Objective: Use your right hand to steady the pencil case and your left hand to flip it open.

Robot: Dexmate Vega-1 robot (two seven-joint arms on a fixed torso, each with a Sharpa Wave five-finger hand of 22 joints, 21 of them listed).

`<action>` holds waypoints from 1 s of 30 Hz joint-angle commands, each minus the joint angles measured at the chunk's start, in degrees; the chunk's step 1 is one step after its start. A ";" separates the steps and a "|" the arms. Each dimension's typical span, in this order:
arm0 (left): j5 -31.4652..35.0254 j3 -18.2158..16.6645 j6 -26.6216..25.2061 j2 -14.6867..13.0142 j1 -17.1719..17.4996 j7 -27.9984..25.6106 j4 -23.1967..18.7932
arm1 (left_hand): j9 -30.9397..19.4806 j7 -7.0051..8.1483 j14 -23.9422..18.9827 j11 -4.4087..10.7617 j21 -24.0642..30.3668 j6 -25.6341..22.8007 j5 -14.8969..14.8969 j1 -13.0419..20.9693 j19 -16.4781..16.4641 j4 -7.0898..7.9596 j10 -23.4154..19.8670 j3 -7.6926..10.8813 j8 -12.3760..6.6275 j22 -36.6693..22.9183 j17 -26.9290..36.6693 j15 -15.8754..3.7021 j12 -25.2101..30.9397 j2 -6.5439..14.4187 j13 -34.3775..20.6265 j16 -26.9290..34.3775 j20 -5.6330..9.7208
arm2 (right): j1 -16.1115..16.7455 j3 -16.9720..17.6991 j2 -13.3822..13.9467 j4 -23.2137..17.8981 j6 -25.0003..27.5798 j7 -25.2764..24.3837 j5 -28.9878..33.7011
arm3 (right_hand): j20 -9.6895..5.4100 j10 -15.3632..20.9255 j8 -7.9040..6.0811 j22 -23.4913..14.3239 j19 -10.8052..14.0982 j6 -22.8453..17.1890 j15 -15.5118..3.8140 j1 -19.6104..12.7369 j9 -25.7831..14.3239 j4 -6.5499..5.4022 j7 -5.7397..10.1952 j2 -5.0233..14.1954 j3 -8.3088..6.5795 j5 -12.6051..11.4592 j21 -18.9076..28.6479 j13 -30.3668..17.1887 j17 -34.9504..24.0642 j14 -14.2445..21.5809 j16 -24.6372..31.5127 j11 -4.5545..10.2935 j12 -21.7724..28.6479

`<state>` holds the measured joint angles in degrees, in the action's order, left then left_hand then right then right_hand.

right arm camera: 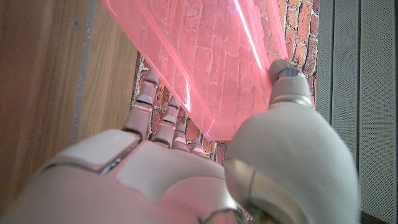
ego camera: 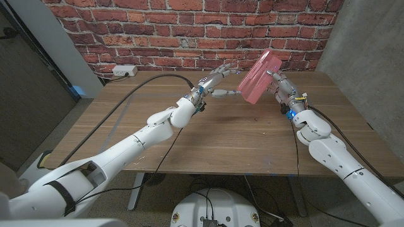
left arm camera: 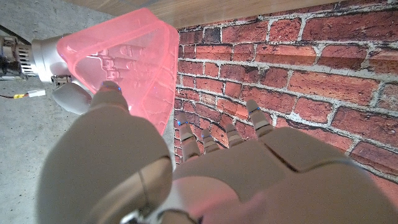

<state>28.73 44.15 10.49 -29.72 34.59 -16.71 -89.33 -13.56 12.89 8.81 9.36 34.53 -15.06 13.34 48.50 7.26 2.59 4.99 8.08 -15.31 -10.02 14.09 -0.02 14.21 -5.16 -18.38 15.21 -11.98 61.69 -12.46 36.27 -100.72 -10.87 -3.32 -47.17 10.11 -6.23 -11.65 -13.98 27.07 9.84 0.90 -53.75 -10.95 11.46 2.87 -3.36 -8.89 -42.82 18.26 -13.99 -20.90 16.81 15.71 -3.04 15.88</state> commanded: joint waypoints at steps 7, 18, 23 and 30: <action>-0.61 -0.29 2.64 -0.17 0.51 -0.60 0.87 | -0.17 -0.26 -0.66 0.62 -0.37 -0.86 -0.13 0.73 -1.13 -0.50 -0.66 -0.01 -0.59 -0.06 0.02 -0.99 0.33 0.61 0.02 0.12 -0.13 | 0.08 -0.18 -0.09 -0.03 0.34 0.63 -0.85 | -1.11 -0.07 -0.01 -0.24 0.82 4.50 -4.61 -9.90 -0.18 -2.55 0.18 9.61 -4.73 -0.63 0.41 -0.22 -0.37 4.13 0.43 0.10 0.04; -4.08 -1.21 7.38 -0.35 0.22 1.05 3.50 | -0.13 -0.30 -0.74 0.52 -0.72 -1.49 -0.25 0.68 -1.25 -0.43 -1.06 0.03 -0.78 -0.06 0.03 -1.12 0.41 0.95 0.17 0.08 -0.22 | 0.30 0.04 -0.35 -0.07 0.46 -0.62 -0.70 | -1.49 0.60 -0.29 -0.23 0.80 3.66 -5.12 -9.76 -0.17 -2.60 0.22 9.44 -4.93 -1.06 0.60 -0.19 -0.55 4.81 0.50 0.28 0.27; -4.88 -1.60 8.23 -0.25 0.32 1.51 4.01 | -0.09 -0.30 -0.94 0.42 -0.92 -1.67 -0.29 0.45 -1.26 -0.33 -1.12 -0.08 -0.79 -0.06 0.03 -0.99 0.39 0.98 0.24 0.12 -0.25 | 0.30 0.04 -0.51 -0.13 0.58 -1.00 -0.74 | -1.67 0.95 -0.39 -0.24 0.83 3.28 -5.35 -9.82 -0.17 -2.56 0.28 9.43 -5.09 -1.24 0.70 -0.18 -0.61 5.22 0.56 0.42 0.39; -4.92 -1.89 8.28 -0.48 0.40 2.27 4.00 | -0.03 -0.31 -1.28 0.37 -1.12 -1.56 -0.33 0.10 -1.40 -0.18 -1.16 -0.26 -0.66 -0.07 0.04 -0.95 0.36 0.95 0.32 0.21 -0.25 | 0.53 0.44 -1.03 -0.10 0.53 -1.66 -1.39 | -2.00 1.37 -0.50 -0.26 0.75 2.85 -5.85 -10.07 -0.16 -2.46 0.58 9.56 -5.40 -1.47 0.81 -0.16 -0.71 5.80 0.66 0.68 0.53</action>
<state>24.92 42.88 17.31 -29.97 34.92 -15.63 -86.08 -13.57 12.49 7.89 9.82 33.47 -16.08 13.31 48.88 6.14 2.37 3.92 7.85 -15.73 -10.01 14.11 -0.93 14.41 -4.21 -18.07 15.22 -12.09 62.00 -12.46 35.84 -100.88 -10.44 -3.89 -47.92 9.81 -5.09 -11.88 -13.99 26.77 9.84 1.93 -53.98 -10.95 11.46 2.86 -3.59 -8.89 -43.92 18.54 -13.99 -21.42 17.84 15.93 -2.54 16.12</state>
